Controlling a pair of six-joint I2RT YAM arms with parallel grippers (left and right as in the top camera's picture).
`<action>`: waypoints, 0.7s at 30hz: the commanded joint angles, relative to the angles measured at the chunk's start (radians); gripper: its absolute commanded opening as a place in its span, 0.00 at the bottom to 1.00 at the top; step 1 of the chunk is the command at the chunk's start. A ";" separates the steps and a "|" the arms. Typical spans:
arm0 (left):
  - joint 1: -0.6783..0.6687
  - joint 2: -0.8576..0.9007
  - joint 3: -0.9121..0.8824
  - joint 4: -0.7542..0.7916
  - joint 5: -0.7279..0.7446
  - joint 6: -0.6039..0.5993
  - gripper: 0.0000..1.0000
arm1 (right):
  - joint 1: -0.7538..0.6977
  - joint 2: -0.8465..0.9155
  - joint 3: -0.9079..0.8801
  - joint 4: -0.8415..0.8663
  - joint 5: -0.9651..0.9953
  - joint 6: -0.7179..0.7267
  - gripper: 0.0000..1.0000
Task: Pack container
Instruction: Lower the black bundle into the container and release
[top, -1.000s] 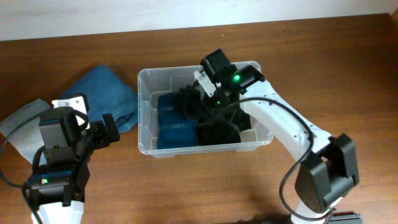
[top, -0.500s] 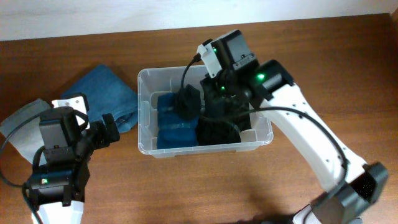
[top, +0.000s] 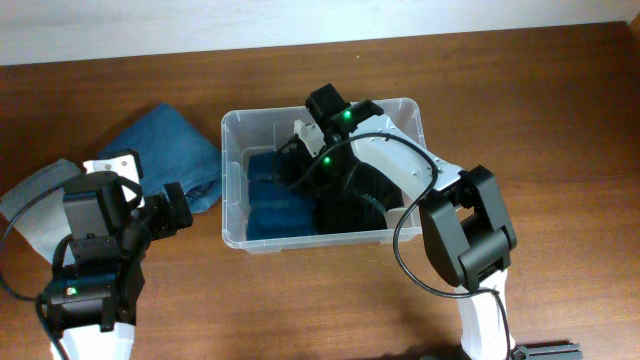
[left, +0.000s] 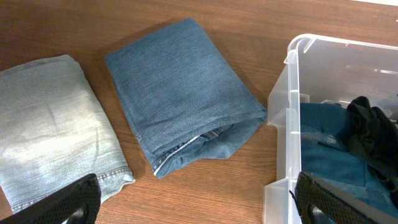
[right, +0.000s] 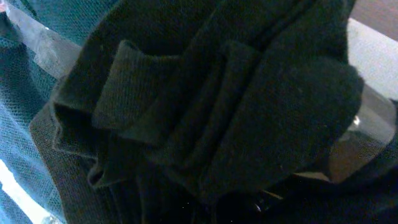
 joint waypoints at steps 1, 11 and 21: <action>0.000 0.000 0.023 0.002 -0.003 -0.002 0.99 | -0.001 0.043 0.005 -0.023 0.014 0.005 0.04; 0.001 0.000 0.023 0.002 -0.004 -0.002 0.99 | -0.007 -0.143 0.410 -0.294 0.131 -0.062 0.50; 0.153 0.137 0.066 0.048 0.027 -0.005 0.99 | -0.165 -0.348 0.598 -0.479 0.142 -0.061 0.99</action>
